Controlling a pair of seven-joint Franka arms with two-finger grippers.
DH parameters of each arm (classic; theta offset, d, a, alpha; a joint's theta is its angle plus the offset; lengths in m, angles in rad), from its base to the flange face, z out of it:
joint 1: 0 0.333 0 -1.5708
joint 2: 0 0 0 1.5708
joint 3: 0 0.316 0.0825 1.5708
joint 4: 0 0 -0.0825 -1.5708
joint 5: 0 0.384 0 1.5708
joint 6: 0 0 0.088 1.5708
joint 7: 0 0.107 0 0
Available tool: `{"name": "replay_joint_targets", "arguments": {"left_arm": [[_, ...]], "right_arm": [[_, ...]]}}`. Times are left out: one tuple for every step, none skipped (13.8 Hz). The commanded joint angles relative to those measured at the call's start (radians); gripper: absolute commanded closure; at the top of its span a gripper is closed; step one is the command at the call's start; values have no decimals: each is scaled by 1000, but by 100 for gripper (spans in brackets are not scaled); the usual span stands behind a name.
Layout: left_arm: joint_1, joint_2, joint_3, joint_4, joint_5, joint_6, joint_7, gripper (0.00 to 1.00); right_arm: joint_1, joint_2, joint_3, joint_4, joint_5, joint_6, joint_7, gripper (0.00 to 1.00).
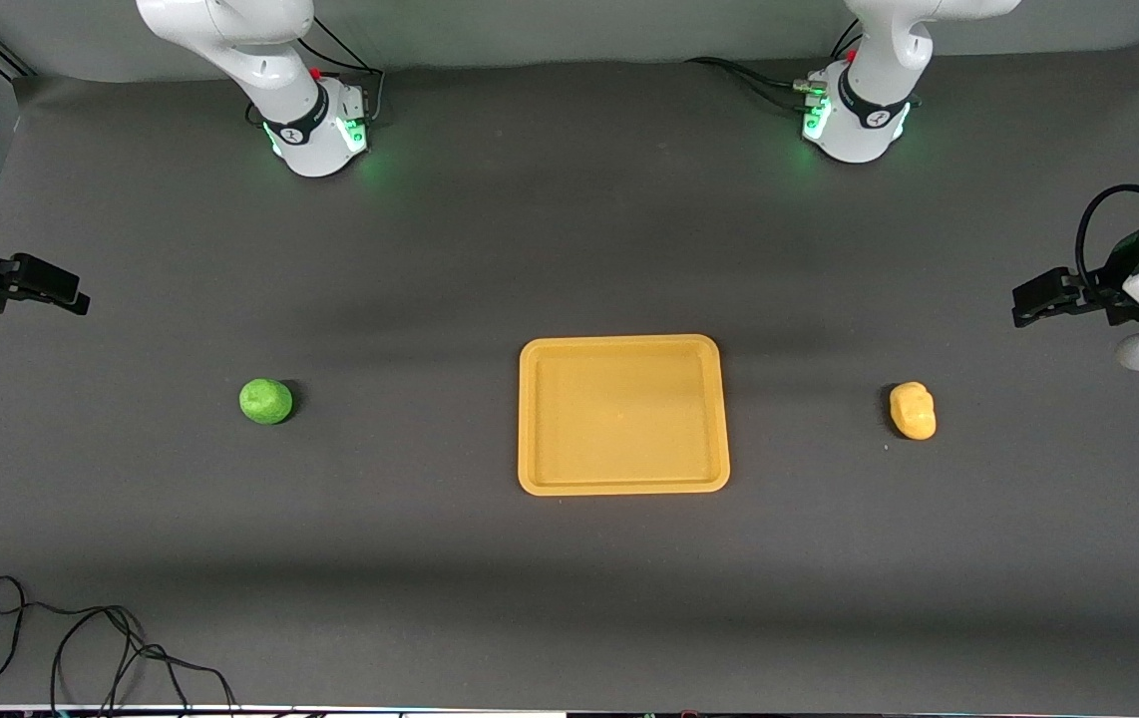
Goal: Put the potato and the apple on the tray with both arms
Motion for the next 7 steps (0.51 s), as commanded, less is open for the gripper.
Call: {"name": "replay_joint_targets", "arguments": {"left_arm": [[-1,-10,5,-13,8,15,18,0],[0,-13,5,-22,14,16,18,0],[9,-20,7,-54,14,24,18,0],[17,-36,5,-106,14,76,18,0],[20,-51,5,-162,14,132,18,0],[23,-60,5,-201,14,174,18,0],[23,-59,5,-229,14,209,18,0]], "right_arm": [[6,11,-1,27,9,-30,-3,0],[6,8,-1,24,10,-30,-3,0],[8,8,-1,24,10,-30,-3,0],[8,7,0,22,10,-30,-3,0],[14,5,-1,22,10,-30,-5,0],[17,3,-1,22,9,-30,-5,0],[19,3,-1,24,6,-28,-5,0]]}}
